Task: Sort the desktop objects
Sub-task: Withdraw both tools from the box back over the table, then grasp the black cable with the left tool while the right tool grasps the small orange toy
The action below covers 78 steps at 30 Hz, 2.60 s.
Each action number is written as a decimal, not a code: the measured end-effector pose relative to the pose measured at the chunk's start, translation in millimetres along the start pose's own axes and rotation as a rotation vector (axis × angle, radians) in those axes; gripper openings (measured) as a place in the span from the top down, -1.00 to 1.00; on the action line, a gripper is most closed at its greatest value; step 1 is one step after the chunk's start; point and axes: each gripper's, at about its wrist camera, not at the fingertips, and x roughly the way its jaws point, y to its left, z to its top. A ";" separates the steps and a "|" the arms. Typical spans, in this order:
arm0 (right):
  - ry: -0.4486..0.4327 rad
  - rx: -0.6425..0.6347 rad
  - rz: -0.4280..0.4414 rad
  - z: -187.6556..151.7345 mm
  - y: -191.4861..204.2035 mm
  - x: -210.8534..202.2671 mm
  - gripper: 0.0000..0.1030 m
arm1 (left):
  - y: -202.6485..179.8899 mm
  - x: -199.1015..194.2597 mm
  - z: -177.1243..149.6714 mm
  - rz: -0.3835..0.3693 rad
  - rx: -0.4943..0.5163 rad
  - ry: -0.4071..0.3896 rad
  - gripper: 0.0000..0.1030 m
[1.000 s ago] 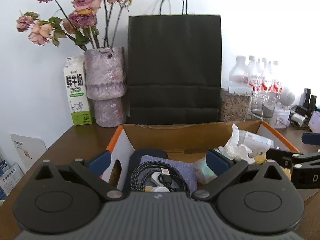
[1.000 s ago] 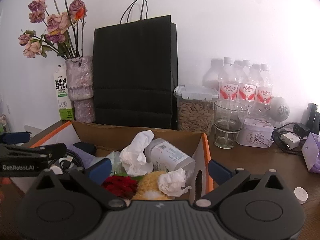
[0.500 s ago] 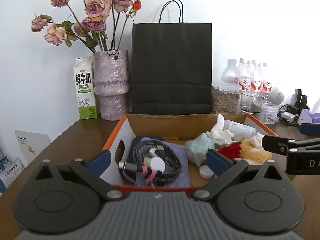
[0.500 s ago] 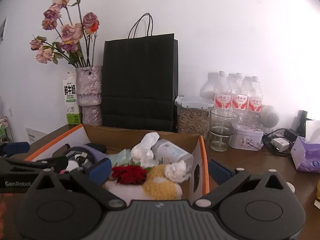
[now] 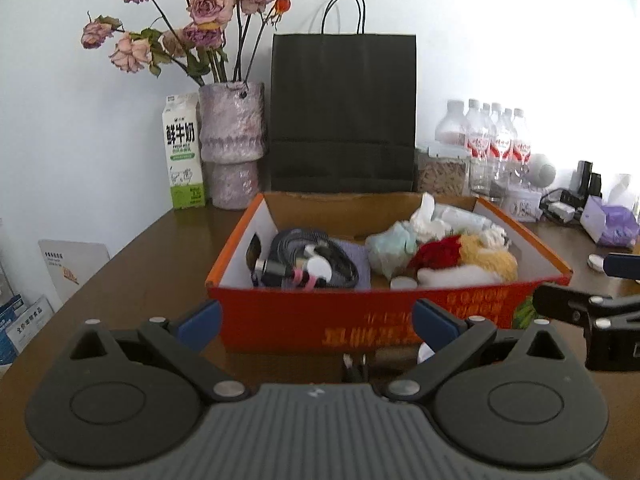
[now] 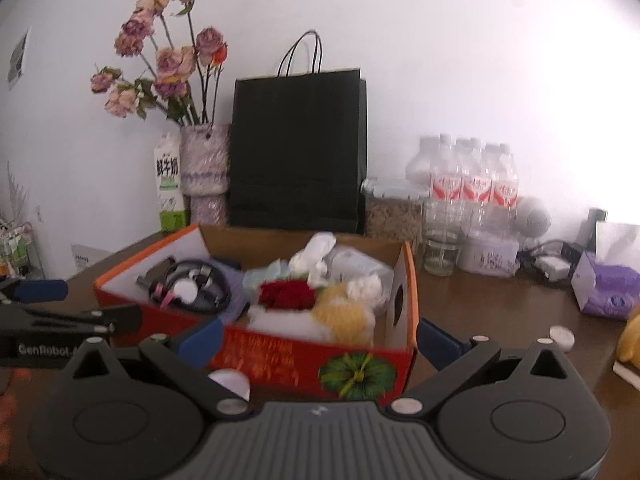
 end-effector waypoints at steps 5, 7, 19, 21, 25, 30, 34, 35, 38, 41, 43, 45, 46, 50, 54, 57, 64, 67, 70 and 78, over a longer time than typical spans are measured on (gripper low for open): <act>0.073 -0.009 -0.002 -18.4 1.2 -2.6 -1.00 | 1.5 -2.3 -11.7 -0.008 0.011 0.055 -1.00; 0.099 0.002 -0.010 -25.0 -0.9 -1.4 -1.00 | 1.1 0.2 -16.8 -0.015 0.022 0.086 -1.00; 0.212 0.044 -0.027 -44.5 -13.1 22.6 -1.00 | -9.7 32.4 -32.7 -0.011 0.062 0.216 -1.00; 0.226 0.048 -0.023 -44.7 -14.7 28.5 -0.99 | -13.8 40.7 -31.7 -0.019 0.061 0.235 -1.00; 0.235 0.052 -0.019 -42.3 -17.6 38.8 -0.96 | -21.7 55.8 -30.5 -0.021 0.072 0.255 -1.00; 0.254 0.057 -0.017 -40.1 -22.3 51.7 -0.80 | -20.4 64.2 -29.9 -0.031 0.064 0.259 -0.96; 0.257 0.061 0.000 -38.9 -22.5 59.5 -0.60 | -17.0 66.4 -28.8 -0.066 0.048 0.258 -0.86; 0.255 0.061 0.007 -38.7 -22.1 60.7 -0.50 | -16.6 67.1 -28.4 -0.073 0.046 0.258 -0.82; 0.253 0.051 0.019 -38.5 -19.6 63.0 -0.36 | -16.9 67.8 -27.5 -0.093 0.052 0.252 -0.73; 0.249 0.044 0.035 -37.2 -17.4 64.1 -0.18 | -17.9 68.3 -27.3 -0.109 0.060 0.246 -0.64; 0.245 0.032 0.039 -36.8 -15.4 63.5 -0.03 | -18.0 68.1 -26.9 -0.120 0.063 0.243 -0.57; 0.246 0.026 0.052 -36.5 -13.9 62.8 0.03 | -18.8 67.4 -27.1 -0.124 0.065 0.242 -0.51; 0.245 0.023 0.059 -36.8 -12.8 62.0 0.15 | -18.3 66.8 -26.8 -0.128 0.062 0.243 -0.47; 0.241 0.012 0.068 -37.1 -11.4 60.4 0.52 | -17.5 65.2 -26.2 -0.125 0.057 0.236 -0.19; 0.240 0.012 0.068 -37.5 -11.5 59.7 0.66 | -18.2 64.8 -26.5 -0.126 0.061 0.232 -0.16; 0.237 0.011 0.073 -37.6 -11.6 58.9 0.74 | -18.5 63.8 -26.2 -0.130 0.062 0.230 -0.11; 0.234 0.036 0.079 -35.6 -13.5 64.0 0.52 | -18.5 63.3 -26.2 -0.132 0.060 0.228 -0.05; 0.233 0.024 0.078 -34.0 -10.7 68.6 0.52 | -19.0 63.1 -26.5 -0.130 0.058 0.228 -0.04; 0.234 -0.007 0.092 -34.3 -5.8 69.4 0.67 | -18.8 62.7 -26.7 -0.132 0.059 0.226 -0.04; 0.209 -0.016 0.090 -37.6 -2.1 58.0 0.73 | -16.1 61.4 -27.1 -0.138 0.059 0.220 0.01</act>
